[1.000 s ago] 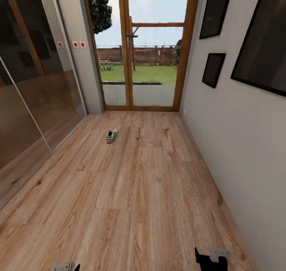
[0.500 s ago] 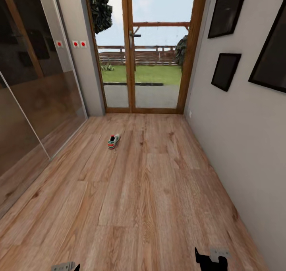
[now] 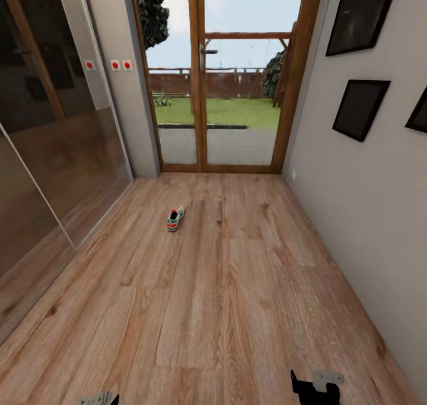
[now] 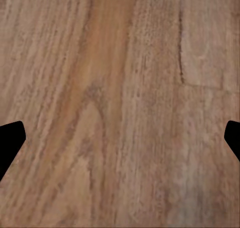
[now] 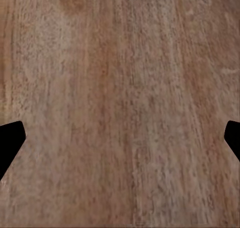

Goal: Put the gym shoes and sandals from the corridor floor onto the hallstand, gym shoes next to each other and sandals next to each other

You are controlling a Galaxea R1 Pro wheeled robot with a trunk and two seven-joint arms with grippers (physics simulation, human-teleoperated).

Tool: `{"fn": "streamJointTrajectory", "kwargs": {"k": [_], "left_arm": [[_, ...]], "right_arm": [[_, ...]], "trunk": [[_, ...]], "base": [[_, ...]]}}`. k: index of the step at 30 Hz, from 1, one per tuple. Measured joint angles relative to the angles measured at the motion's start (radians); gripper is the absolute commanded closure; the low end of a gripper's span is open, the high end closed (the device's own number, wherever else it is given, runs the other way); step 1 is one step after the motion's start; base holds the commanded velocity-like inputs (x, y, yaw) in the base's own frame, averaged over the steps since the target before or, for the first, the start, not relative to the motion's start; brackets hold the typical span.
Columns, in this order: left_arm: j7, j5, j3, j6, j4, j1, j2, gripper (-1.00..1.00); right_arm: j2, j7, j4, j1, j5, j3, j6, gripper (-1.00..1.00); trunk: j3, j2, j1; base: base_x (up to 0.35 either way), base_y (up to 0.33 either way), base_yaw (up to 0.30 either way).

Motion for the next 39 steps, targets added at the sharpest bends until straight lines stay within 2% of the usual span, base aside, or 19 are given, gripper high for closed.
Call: {"fn": "streamJointTrajectory", "kwargs": {"k": [16, 30, 39], "left_arm": [[0.000, 0.000, 0.000, 0.000, 0.000, 0.000, 0.000, -1.00], [0.000, 0.000, 0.000, 0.000, 0.000, 0.000, 0.000, -1.00], [0.000, 0.000, 0.000, 0.000, 0.000, 0.000, 0.000, -1.00]], "right_arm": [[0.000, -0.001, 0.000, 0.000, 0.000, 0.000, 0.000, -1.00], [0.000, -0.001, -0.001, 0.000, -0.001, 0.000, 0.000, -1.00], [0.000, 0.000, -0.001, 0.000, -0.001, 0.000, 0.000, -1.00]], "trunk": [[0.000, 0.000, 0.000], [0.000, 0.000, 0.000], [0.002, 0.000, 0.000]], "base": [[0.289, 0.181, 0.000], [0.314, 0.095, -0.003], [0.321, 0.077, -0.150]]}}
